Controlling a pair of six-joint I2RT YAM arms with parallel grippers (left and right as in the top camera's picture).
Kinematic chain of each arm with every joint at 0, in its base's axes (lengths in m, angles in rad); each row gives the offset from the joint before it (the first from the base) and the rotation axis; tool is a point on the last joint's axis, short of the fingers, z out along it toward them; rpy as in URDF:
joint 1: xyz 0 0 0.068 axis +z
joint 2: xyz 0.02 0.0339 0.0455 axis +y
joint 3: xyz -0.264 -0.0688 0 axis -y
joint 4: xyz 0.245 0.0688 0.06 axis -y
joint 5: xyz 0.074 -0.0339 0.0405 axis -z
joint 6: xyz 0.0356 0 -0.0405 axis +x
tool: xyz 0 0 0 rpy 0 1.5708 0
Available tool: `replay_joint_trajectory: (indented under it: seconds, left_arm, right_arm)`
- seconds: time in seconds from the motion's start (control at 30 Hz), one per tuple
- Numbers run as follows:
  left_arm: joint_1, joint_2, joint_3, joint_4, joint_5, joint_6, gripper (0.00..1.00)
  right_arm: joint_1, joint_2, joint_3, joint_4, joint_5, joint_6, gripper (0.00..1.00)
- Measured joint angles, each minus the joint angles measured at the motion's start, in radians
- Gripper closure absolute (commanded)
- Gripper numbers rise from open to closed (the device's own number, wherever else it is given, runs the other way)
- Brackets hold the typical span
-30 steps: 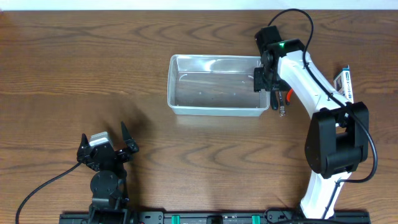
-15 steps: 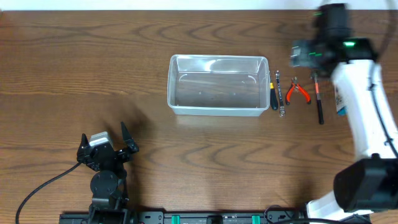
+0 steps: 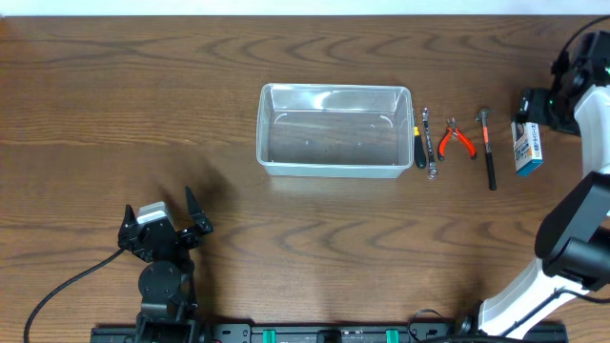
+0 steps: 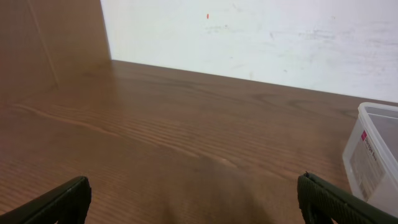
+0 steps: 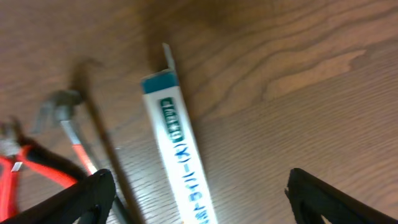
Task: Pack container
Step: 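Grasp the blue-and-white box with the right gripper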
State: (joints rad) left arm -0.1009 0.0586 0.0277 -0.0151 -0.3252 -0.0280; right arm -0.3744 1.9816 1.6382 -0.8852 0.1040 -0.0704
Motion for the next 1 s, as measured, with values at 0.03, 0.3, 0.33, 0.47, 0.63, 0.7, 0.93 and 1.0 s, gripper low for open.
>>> replay_joint_trajectory:
  seconds: [0.03, 0.3, 0.33, 0.47, 0.63, 0.7, 0.93, 1.0]
  left_arm:
    - [0.0, 0.0, 0.0, 0.0, 0.0, 0.0, 0.02]
    - [0.0, 0.0, 0.0, 0.0, 0.0, 0.0, 0.02]
    - [0.0, 0.0, 0.0, 0.0, 0.0, 0.0, 0.02]
    - [0.0, 0.0, 0.0, 0.0, 0.0, 0.0, 0.02]
    - [0.0, 0.0, 0.0, 0.0, 0.0, 0.0, 0.02]
    - [0.0, 0.0, 0.0, 0.0, 0.0, 0.0, 0.02]
    - [0.0, 0.0, 0.0, 0.0, 0.0, 0.0, 0.02]
    - [0.0, 0.0, 0.0, 0.0, 0.0, 0.0, 0.02]
  right_arm:
    - [-0.009, 0.015, 0.0, 0.004, -0.005, -0.005, 0.15]
    - [-0.026, 0.153, 0.0, 0.011, -0.095, -0.023, 0.36]
    - [-0.026, 0.171, 0.0, 0.011, -0.104, -0.019, 0.4]
    - [-0.027, 0.215, -0.002, 0.011, -0.118, -0.005, 0.54]
    - [-0.027, 0.22, -0.002, 0.008, -0.119, 0.013, 0.68]
    - [-0.027, 0.22, -0.002, 0.0, -0.12, 0.016, 0.74]
    - [-0.027, 0.203, -0.003, -0.048, -0.131, 0.045, 0.83]
    - [-0.024, 0.173, -0.006, -0.058, -0.132, 0.062, 0.82]
